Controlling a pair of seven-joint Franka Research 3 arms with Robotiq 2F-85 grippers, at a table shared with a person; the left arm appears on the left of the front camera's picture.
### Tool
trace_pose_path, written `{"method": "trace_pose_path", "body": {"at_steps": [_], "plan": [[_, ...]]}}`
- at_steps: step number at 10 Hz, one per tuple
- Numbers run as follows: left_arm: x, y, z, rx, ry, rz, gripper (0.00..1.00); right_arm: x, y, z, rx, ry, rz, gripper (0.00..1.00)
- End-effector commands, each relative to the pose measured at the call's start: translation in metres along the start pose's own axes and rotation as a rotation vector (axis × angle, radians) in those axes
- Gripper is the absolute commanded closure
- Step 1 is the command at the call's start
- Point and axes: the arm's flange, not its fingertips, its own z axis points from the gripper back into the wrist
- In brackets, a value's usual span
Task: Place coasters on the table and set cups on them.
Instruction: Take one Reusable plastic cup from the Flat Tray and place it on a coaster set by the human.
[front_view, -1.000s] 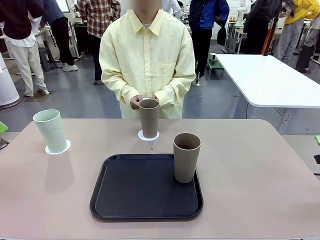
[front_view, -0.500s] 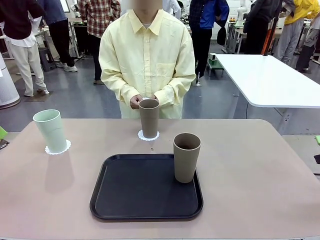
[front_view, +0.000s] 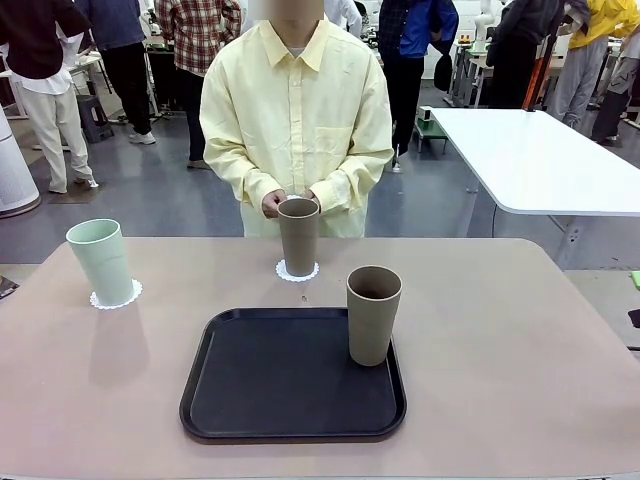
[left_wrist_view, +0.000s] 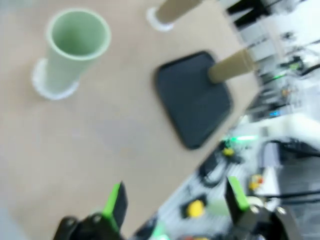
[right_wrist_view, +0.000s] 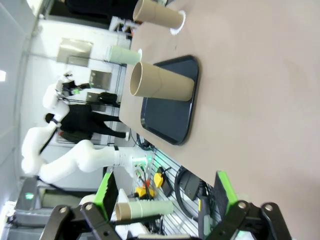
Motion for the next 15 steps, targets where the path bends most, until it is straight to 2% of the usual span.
{"method": "trace_pose_path", "body": {"at_steps": [1, 3, 7, 10, 13, 14, 15], "plan": [[0.021, 0.045, 0.037, -0.223, -0.029, 0.123, 0.00, 0.002, -0.001, -0.001, 0.018, -0.009, 0.011, 0.00], [0.005, 0.087, 0.074, -0.327, -0.070, 0.179, 0.00, 0.002, -0.001, -0.001, 0.018, -0.009, 0.011, 0.00], [-0.020, 0.146, 0.116, -0.357, -0.113, 0.235, 0.00, 0.002, -0.001, -0.001, 0.018, -0.009, 0.011, 0.00], [-0.030, 0.163, 0.128, -0.379, -0.120, 0.234, 0.00, 0.002, -0.001, -0.001, 0.018, -0.009, 0.011, 0.00], [-0.031, 0.161, 0.124, -0.365, -0.098, 0.186, 0.00, 0.002, -0.001, -0.001, 0.018, -0.009, 0.011, 0.00], [-0.031, 0.161, 0.116, -0.366, -0.108, 0.255, 0.00, 0.002, -0.001, -0.001, 0.018, -0.009, 0.011, 0.00], [-0.031, 0.161, 0.116, -0.366, -0.108, 0.255, 0.00, 0.002, -0.001, -0.001, 0.018, -0.009, 0.011, 0.00]]}}
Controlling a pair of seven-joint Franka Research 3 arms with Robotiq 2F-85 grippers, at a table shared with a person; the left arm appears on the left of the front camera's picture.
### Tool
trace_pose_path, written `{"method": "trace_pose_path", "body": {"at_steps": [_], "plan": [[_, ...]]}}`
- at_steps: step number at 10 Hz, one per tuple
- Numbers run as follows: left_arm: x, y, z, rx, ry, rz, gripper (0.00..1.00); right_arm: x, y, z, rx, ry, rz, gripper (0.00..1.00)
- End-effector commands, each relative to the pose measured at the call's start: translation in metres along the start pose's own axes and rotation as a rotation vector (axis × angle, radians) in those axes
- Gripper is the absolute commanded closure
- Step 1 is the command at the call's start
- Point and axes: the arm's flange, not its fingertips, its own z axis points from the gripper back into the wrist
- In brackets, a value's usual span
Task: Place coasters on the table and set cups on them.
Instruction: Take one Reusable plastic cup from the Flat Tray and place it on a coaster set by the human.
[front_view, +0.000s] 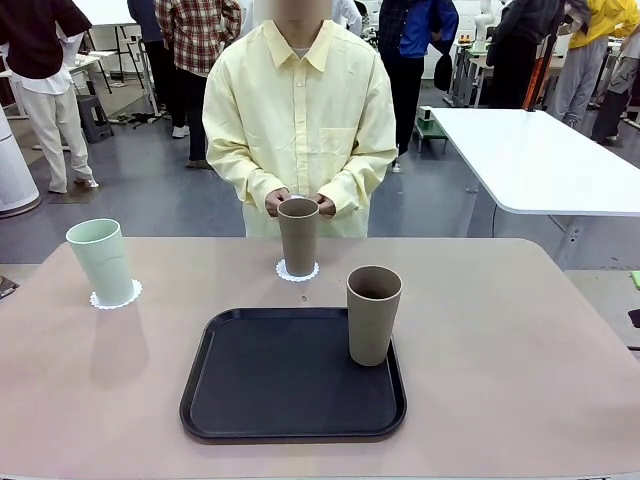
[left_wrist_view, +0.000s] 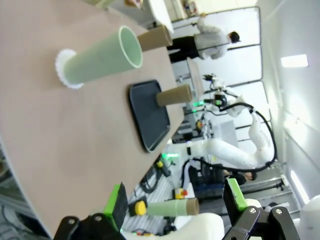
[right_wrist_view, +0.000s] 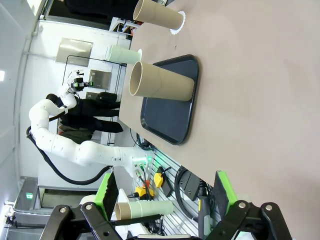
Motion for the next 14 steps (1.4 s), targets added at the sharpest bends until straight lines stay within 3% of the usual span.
{"method": "trace_pose_path", "body": {"at_steps": [1, 14], "plan": [[-0.0027, -0.0004, 0.0029, 0.008, -0.007, 0.015, 0.00, 0.0018, -0.0008, -0.0004, 0.018, -0.010, 0.011, 0.00], [-0.0027, -0.0004, 0.0029, 0.008, -0.007, 0.015, 0.00, 0.0018, -0.0008, -0.0004, 0.018, -0.010, 0.011, 0.00]]}}
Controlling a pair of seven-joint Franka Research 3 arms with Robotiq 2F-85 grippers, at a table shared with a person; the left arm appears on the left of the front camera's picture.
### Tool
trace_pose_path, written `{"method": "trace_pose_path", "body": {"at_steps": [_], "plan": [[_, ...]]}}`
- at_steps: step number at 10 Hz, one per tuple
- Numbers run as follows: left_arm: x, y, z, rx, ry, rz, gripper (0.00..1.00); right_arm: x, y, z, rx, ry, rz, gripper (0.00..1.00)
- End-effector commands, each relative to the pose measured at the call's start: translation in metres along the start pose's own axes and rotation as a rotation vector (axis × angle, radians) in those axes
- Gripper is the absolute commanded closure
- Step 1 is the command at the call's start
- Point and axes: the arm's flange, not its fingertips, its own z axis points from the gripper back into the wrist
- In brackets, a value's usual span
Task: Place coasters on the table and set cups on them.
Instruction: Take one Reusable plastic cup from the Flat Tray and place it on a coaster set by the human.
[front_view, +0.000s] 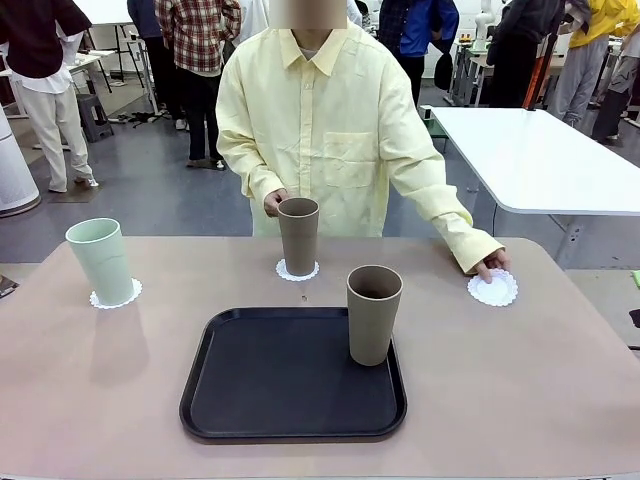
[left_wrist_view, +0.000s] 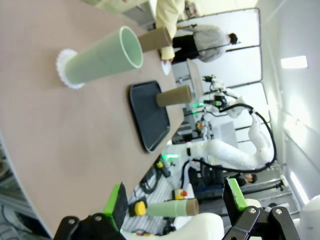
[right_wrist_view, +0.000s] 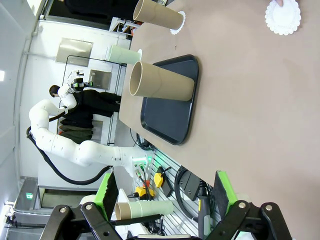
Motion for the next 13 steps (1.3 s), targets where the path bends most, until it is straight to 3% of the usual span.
{"method": "trace_pose_path", "body": {"at_steps": [1, 10, 12, 13], "plan": [[-0.001, -0.001, 0.001, 0.009, -0.002, 0.013, 0.00, 0.002, -0.001, 0.000, 0.018, -0.010, 0.011, 0.00], [-0.001, -0.001, 0.001, 0.009, -0.002, 0.013, 0.00, 0.000, 0.000, 0.000, 0.000, 0.000, 0.000, 0.00], [-0.001, -0.001, 0.001, 0.009, -0.002, 0.013, 0.00, 0.042, 0.016, -0.020, -0.128, 0.124, 0.155, 0.00], [-0.001, -0.001, 0.001, 0.009, -0.002, 0.013, 0.00, 0.073, 0.030, -0.030, -0.227, 0.096, 0.225, 0.00]]}}
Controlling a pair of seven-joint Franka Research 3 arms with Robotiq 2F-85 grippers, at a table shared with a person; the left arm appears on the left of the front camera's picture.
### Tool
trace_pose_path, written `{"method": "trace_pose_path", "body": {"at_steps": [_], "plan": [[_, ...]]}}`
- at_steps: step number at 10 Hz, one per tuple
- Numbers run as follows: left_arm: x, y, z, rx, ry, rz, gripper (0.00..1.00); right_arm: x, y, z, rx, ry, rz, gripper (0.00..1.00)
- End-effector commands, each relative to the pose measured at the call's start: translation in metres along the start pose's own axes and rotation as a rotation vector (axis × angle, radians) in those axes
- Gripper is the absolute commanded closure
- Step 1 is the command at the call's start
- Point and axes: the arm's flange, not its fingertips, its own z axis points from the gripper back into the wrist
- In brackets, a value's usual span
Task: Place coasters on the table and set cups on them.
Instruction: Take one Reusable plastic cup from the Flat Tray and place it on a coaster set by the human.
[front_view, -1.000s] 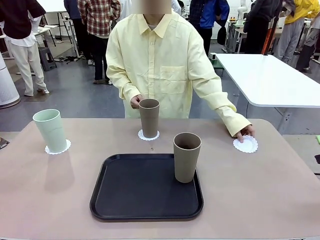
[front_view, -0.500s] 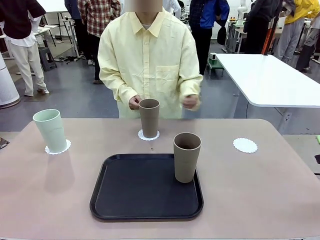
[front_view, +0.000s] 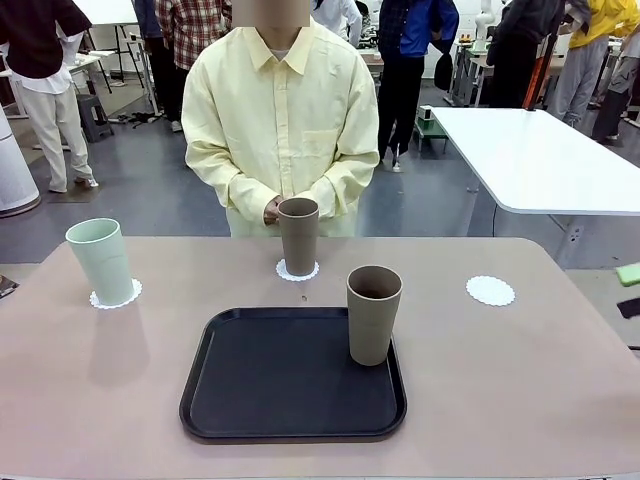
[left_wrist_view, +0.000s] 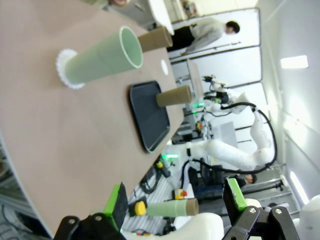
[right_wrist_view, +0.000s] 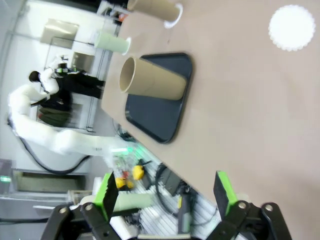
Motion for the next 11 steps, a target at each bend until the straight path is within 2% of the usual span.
{"method": "trace_pose_path", "body": {"at_steps": [1, 2, 3, 5, 8, 11], "plan": [[0.000, -0.001, 0.001, 0.009, -0.001, 0.013, 0.00, 0.062, 0.010, -0.011, -0.189, 0.016, 0.199, 0.00], [0.000, -0.001, 0.001, 0.009, -0.001, 0.013, 0.00, 0.087, 0.025, -0.016, -0.261, 0.039, 0.341, 0.00], [0.000, -0.001, 0.001, 0.009, -0.001, 0.013, 0.00, 0.103, 0.046, -0.032, -0.280, 0.095, 0.528, 0.00], [0.000, -0.001, 0.001, 0.009, -0.001, 0.013, 0.00, 0.108, 0.081, -0.078, -0.316, 0.204, 0.794, 0.00], [0.000, -0.001, 0.001, 0.009, -0.001, 0.013, 0.00, 0.107, 0.106, -0.146, -0.334, 0.339, 0.964, 0.00], [0.000, -0.001, 0.001, 0.009, -0.001, 0.013, 0.00, 0.099, 0.105, -0.175, -0.335, 0.442, 1.037, 0.00]]}}
